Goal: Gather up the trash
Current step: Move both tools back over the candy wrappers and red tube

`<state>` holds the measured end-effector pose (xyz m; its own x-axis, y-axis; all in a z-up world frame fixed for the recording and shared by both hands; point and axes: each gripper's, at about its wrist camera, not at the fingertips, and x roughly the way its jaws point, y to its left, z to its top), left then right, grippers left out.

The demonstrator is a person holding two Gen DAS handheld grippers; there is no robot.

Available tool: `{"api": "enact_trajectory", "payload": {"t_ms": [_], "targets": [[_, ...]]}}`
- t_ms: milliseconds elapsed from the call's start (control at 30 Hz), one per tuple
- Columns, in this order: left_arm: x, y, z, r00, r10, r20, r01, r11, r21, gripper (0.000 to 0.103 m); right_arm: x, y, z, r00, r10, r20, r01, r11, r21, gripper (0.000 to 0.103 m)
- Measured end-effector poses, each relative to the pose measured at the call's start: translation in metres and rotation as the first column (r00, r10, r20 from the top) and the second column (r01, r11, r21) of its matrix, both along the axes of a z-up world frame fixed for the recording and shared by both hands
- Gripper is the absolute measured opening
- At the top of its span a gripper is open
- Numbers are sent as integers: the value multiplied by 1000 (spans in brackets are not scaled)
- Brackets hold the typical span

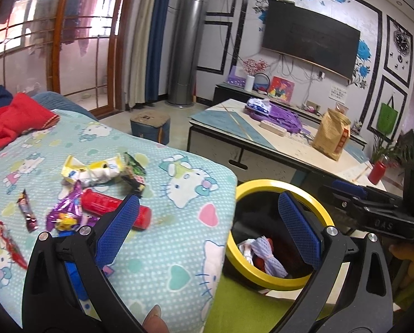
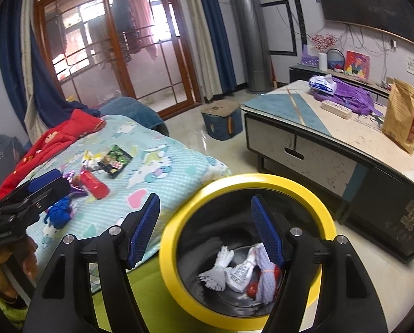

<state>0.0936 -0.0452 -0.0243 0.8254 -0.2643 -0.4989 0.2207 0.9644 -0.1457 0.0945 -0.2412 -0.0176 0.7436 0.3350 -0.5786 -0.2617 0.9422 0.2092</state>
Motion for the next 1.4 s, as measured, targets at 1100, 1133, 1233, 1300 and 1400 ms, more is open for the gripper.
{"api": "enact_trajectory", "payload": {"t_ms": [1100, 1133, 1233, 1300, 1400], "targets": [[-13, 116, 24, 963, 264, 46, -260, 962, -84, 92, -1, 136, 16, 947, 321, 16, -320, 946, -48, 74], [-12, 120, 24, 962, 272, 39, -268, 960, -84, 92, 0, 139, 15, 945, 326, 14, -325, 944, -50, 74], [-10, 130, 21, 957, 290, 18, -287, 954, -88, 92, 4, 148, 12, 939, 343, 3, -343, 938, -60, 74], [-8, 136, 19, 954, 300, 0, -299, 950, -88, 92, 11, 154, 8, 935, 354, -14, -354, 933, -67, 74], [-5, 143, 14, 951, 307, -28, -309, 947, -86, 92, 21, 162, 2, 932, 361, -36, -363, 929, -74, 74]]}}
